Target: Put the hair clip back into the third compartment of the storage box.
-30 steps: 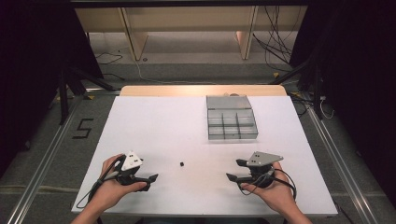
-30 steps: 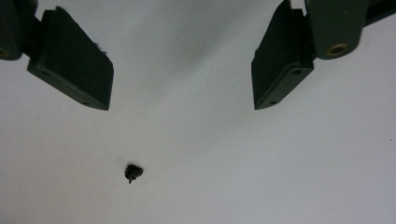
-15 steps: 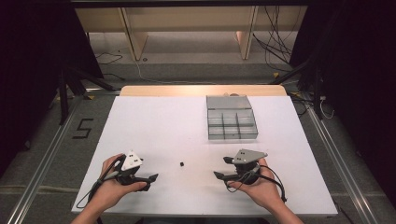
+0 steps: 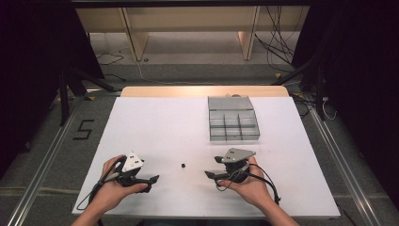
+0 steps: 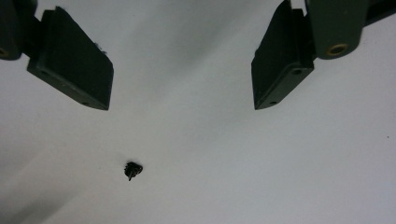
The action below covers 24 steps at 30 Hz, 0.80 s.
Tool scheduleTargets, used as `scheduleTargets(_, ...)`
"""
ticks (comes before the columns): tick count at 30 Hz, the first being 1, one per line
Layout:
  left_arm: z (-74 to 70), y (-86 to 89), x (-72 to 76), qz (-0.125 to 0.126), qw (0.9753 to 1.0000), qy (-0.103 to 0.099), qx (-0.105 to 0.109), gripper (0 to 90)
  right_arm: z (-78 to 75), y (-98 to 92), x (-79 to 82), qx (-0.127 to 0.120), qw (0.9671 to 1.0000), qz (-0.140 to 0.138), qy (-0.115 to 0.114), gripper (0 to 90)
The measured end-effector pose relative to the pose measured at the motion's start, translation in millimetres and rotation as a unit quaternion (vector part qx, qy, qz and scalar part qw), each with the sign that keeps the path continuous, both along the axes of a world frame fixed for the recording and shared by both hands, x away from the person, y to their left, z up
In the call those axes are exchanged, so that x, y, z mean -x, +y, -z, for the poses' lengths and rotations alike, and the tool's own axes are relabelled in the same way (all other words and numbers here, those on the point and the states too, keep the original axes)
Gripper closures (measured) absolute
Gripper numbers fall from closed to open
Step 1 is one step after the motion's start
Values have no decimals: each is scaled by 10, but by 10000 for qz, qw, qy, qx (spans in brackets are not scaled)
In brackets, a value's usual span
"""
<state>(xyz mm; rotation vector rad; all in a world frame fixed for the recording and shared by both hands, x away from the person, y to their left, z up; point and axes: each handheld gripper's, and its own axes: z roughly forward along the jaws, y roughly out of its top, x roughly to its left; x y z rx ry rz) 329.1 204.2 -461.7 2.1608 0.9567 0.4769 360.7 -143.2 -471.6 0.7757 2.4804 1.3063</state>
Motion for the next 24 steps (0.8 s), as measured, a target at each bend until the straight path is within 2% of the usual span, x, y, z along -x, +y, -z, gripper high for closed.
scheduleTargets(17, -5, 3, -1, 5, 10000, -6, -9, 205, 76, 303, -99, 42, 9999, -90, 27, 360)
scheduleTargets(24, -6, 4, -2, 5, 10000, -12, -10, 206, 123, 465, -127, 75, 9999, -62, 114, 374)
